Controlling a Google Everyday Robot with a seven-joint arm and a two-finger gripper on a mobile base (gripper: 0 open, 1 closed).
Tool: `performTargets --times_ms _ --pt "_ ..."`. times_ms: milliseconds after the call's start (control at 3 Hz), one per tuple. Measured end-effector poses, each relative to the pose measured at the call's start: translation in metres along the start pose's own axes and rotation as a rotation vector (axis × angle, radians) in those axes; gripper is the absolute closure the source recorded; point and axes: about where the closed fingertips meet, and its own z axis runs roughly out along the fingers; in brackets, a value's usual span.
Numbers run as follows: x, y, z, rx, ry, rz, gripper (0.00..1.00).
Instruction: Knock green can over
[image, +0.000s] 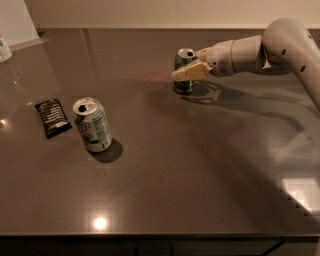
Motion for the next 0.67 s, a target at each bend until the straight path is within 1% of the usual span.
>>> performTargets --times_ms 333,667 --pt "-0.008 0.002 -0.009 0.002 -0.031 -0.005 0.59" --pt "-0.02 0.016 -0.03 -0.001 0.016 -0.025 0.83"
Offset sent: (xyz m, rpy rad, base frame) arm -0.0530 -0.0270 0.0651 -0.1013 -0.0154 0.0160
